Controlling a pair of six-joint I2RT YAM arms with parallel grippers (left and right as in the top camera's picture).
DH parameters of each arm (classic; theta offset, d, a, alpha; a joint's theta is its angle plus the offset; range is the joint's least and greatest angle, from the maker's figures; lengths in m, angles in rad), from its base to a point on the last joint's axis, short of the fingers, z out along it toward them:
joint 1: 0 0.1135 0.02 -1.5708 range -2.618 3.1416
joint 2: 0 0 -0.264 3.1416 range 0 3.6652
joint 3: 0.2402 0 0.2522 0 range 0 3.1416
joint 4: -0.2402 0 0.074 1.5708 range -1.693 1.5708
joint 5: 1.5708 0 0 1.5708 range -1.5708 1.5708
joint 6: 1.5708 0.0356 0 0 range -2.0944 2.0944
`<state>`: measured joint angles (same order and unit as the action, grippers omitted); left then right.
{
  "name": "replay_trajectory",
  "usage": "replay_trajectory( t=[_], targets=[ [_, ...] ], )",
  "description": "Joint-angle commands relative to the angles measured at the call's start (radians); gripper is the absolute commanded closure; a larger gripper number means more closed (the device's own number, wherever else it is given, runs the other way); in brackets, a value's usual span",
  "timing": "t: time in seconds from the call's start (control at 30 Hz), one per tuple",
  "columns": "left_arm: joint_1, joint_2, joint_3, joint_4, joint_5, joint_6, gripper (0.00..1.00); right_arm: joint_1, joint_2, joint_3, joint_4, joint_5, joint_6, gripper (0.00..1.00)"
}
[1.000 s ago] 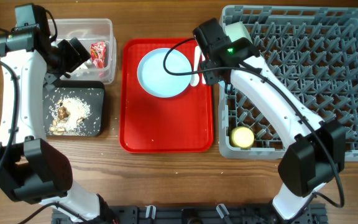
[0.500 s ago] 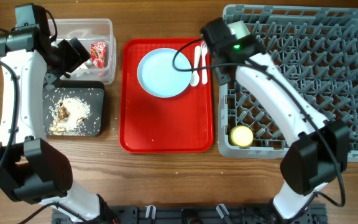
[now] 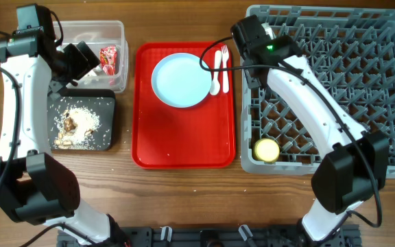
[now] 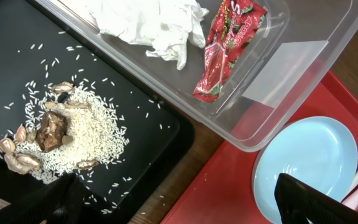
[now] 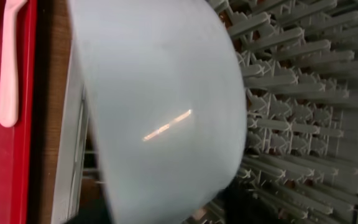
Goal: Sort waste into correct bins and load items into the dishwasher rack
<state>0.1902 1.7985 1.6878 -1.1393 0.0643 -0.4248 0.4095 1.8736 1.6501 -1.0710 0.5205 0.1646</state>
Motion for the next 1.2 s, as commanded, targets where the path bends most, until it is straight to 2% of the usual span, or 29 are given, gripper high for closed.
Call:
replay_trajectory(
  t=[0.0, 0.27, 0.33, 0.7, 0.8, 0.93, 1.0, 1.07, 1.17],
  targets=[
    [0.000, -0.016, 0.014, 0.003, -0.010, -0.010, 0.00, 0.002, -0.015, 0.013, 0.013, 0.003, 0.032, 0.71],
    [0.000, -0.016, 0.014, 0.003, -0.010, -0.010, 0.00, 0.001, -0.015, 0.013, 0.016, 0.003, 0.048, 0.87],
    [0.000, -0.016, 0.014, 0.003, -0.010, -0.010, 0.00, 0.001, -0.015, 0.013, 0.016, 0.004, 0.045, 0.96],
    [0.000, -0.016, 0.014, 0.003, -0.010, -0.010, 0.00, 0.002, -0.067, 0.013, 0.060, -0.004, 0.044, 0.96],
    [0.000, -0.016, 0.014, 0.003, -0.010, -0.010, 0.00, 0.002, -0.092, 0.013, 0.084, -0.100, 0.008, 0.96],
    [0.000, -0.016, 0.014, 0.003, -0.010, -0.010, 0.00, 0.003, -0.099, 0.012, 0.119, -0.485, -0.079, 0.72],
    [0.000, -0.016, 0.014, 0.003, -0.010, -0.010, 0.00, 0.003, -0.096, 0.010, 0.124, -0.691, -0.090, 0.68],
    [0.000, -0.016, 0.014, 0.003, -0.010, -0.010, 0.00, 0.003, -0.095, -0.001, 0.116, -0.785, -0.091, 0.66],
    [0.000, -0.016, 0.014, 0.003, -0.010, -0.010, 0.00, 0.014, -0.095, -0.028, 0.055, -0.793, -0.107, 0.59]
  ],
)
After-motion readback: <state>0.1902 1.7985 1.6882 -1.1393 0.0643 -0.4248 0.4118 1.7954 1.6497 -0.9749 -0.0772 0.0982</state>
